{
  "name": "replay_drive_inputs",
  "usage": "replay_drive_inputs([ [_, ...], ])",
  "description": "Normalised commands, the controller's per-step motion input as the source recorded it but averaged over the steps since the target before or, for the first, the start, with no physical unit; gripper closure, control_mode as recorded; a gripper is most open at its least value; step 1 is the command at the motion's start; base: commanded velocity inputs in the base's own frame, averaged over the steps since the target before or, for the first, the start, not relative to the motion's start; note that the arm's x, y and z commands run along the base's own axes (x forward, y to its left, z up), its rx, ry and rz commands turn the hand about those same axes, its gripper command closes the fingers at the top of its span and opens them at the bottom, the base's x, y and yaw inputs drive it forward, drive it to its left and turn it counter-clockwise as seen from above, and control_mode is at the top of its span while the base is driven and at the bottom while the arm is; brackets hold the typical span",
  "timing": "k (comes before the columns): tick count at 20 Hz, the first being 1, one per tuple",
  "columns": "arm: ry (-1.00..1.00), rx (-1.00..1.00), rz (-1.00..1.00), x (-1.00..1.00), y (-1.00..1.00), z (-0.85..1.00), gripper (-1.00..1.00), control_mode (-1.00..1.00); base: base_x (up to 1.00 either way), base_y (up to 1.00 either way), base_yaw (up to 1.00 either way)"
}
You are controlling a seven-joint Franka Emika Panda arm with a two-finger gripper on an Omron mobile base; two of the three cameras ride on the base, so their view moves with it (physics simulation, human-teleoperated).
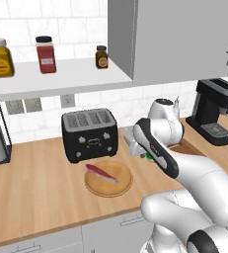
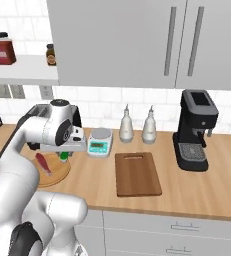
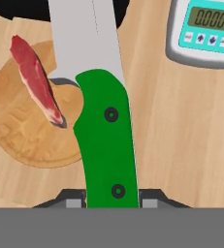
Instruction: Pick up the knife from the drawer and place it on the cutting board. Then place the meat from the plate to the cutting board.
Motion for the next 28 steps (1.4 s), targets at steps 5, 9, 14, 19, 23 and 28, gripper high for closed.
replay_drive_inputs([
  [5, 0.0, 0.0, 0.0, 0.0, 0.0, 0.0, 1.0, 1.0, 0.0, 0.0, 0.0],
  [9, 0.01, -0.01, -0.01, 0.02, -0.04, 0.0, 1.0, -1.0, 0.0, 0.0, 0.0],
  [14, 0.08, -0.05, -0.07, 0.2, -0.51, 0.0, 1.0, -1.0, 0.0, 0.0, 0.0],
  [19, 0.09, -0.03, -0.04, 0.4, -0.97, -0.16, 1.0, -1.0, 0.0, 0.0, 0.0],
  [23, 0.11, 0.0, -0.13, 0.44, -1.0, -0.29, 1.0, -1.0, 0.0, 0.0, 0.0],
  [28, 0.19, 0.0, -0.04, 0.64, -1.0, -0.14, 1.0, -1.0, 0.0, 0.0, 0.0],
])
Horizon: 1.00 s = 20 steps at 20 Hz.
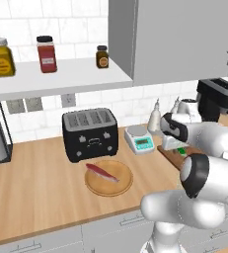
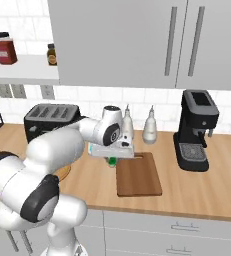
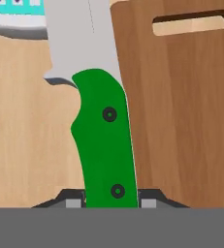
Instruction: Pick up the knife from the drawer and place it on the cutting board. Then place the meat from the plate to the cutting board.
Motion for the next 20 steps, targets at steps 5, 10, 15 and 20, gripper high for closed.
replay_drive_inputs([
  [5, 0.16, 0.0, -0.01, 0.28, -1.0, -0.39, 1.0, -1.0, 0.0, 0.0, 0.0],
  [10, 0.01, 0.07, 0.0, 0.07, -0.95, -0.46, 1.0, -1.0, 0.0, 0.0, 0.0],
  [15, 0.0, 0.0, 0.1, 0.0, -0.21, -0.4, 1.0, -1.0, 0.0, 0.0, 0.0],
  [20, 0.0, 0.0, 0.09, 0.04, -0.02, -0.18, 1.0, -1.0, 0.0, 0.0, 0.0],
])
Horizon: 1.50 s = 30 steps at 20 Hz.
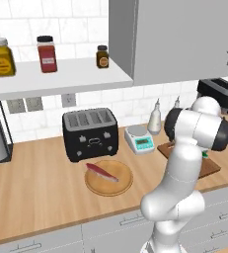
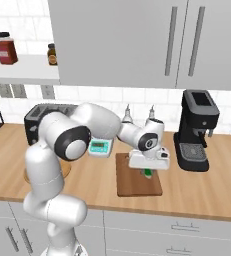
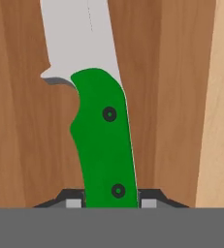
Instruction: Pick up the knife from the drawer and place it on the cutting board. Then place the meat from the plate to the cutting board.
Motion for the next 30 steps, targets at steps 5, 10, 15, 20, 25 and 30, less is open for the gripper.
replay_drive_inputs([
  [5, 0.0, 0.05, 0.0, 0.0, -0.43, -0.27, 1.0, -1.0, 0.0, 0.0, 0.0],
  [10, 0.0, 0.0, 0.0, 0.02, -0.06, -0.26, -1.0, -1.0, 0.0, 0.0, 0.0],
  [15, 0.0, 0.0, 0.0, 0.02, 0.0, -0.08, -1.0, -1.0, 0.0, 0.0, 0.0],
  [20, 0.07, -0.01, -0.03, 0.0, 0.08, 0.09, -1.0, -1.0, 0.0, 0.0, 0.0],
  [25, 0.03, -0.07, -0.03, -0.08, 0.2, 0.47, -1.0, -1.0, 0.0, 0.0, 0.0],
  [30, 0.01, -0.12, 0.0, -0.16, 0.31, 0.73, -1.0, -1.0, 0.0, 0.0, 0.0],
])
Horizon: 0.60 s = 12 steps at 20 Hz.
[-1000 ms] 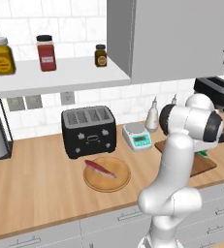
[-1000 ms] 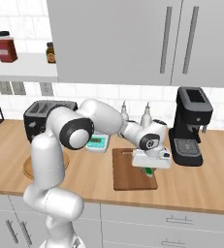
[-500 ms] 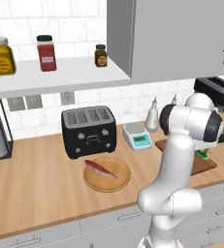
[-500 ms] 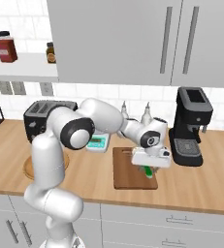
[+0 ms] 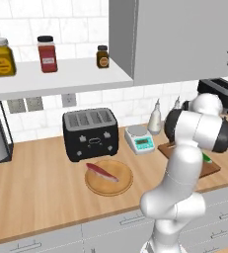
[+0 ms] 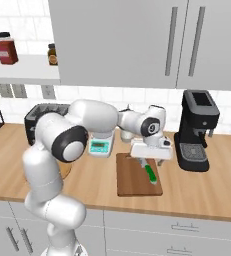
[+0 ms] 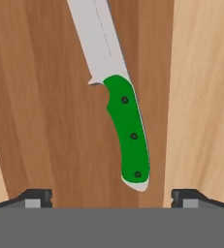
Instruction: Pick up the knife from the drawer and place it on the cutting board. Then place the meat from the plate to the cutting board.
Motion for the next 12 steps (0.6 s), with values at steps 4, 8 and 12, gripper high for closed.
replay_drive_inputs([
  [4, -0.03, -0.04, 0.0, -0.49, 0.79, 0.46, -1.0, -1.0, 0.0, 0.0, 0.0],
  [8, -0.15, -0.06, 0.0, -0.5, 0.94, 0.33, -1.0, -1.0, 0.0, 0.0, 0.0],
  [12, -0.24, -0.07, 0.0, -0.58, 0.96, 0.39, -1.0, -1.0, 0.0, 0.0, 0.0],
])
